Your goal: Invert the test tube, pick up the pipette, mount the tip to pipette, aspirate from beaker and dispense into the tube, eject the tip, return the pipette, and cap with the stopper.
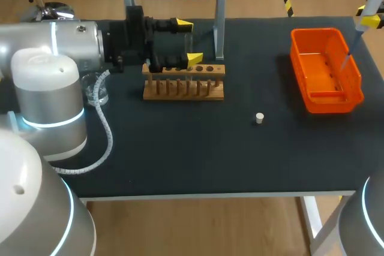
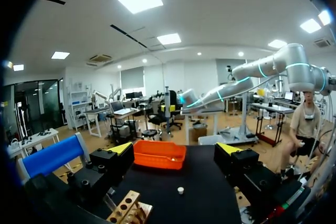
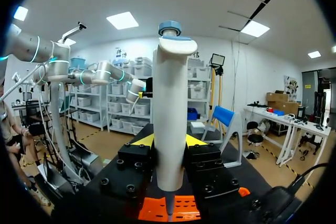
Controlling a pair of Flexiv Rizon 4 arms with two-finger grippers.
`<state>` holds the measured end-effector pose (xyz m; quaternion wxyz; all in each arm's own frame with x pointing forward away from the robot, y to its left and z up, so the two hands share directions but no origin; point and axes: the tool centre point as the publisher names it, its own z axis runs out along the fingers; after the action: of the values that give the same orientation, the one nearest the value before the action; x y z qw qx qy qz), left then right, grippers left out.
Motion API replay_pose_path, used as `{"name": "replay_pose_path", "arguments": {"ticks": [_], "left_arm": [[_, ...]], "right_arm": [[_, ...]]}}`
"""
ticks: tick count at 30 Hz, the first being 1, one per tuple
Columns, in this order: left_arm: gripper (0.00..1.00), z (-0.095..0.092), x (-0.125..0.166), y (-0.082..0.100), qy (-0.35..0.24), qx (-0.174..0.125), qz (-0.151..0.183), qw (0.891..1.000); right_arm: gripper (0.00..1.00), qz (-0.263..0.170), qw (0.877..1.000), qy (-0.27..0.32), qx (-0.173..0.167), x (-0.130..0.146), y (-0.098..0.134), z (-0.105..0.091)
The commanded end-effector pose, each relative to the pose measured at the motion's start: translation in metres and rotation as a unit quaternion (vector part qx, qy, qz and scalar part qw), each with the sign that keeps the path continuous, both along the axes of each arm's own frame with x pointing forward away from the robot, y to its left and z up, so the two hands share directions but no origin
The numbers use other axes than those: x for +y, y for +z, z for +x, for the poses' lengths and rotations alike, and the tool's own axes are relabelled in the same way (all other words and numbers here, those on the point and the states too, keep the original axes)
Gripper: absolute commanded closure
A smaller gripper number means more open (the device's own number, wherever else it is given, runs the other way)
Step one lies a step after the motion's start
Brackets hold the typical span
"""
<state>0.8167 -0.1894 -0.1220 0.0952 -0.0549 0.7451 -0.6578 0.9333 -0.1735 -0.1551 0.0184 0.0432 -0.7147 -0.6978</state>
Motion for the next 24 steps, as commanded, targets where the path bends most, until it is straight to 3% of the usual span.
{"name": "replay_pose_path", "arguments": {"ticks": [1, 7, 16, 24], "left_arm": [[0.0, 0.014, -0.028, 0.012, 0.002, 0.009, 0.026, 1.0], [0.0, 0.033, -0.061, 0.021, 0.011, 0.021, 0.051, 0.998], [0.0, 0.065, -0.119, 0.027, 0.013, 0.039, 0.048, 0.998], [0.0, 0.08, -0.173, 0.041, -0.001, 0.039, 0.053, 0.998]], "right_arm": [[1.0, -0.001, 1.0, 0.003, 0.0, -0.002, 0.0, 0.001], [1.0, -0.001, 1.0, 0.003, 0.0, -0.002, 0.0, 0.001], [1.0, -0.001, 1.0, 0.003, 0.0, -0.002, 0.0, 0.001], [1.0, -0.001, 1.0, 0.003, 0.0, -0.002, 0.0, 0.001]]}}
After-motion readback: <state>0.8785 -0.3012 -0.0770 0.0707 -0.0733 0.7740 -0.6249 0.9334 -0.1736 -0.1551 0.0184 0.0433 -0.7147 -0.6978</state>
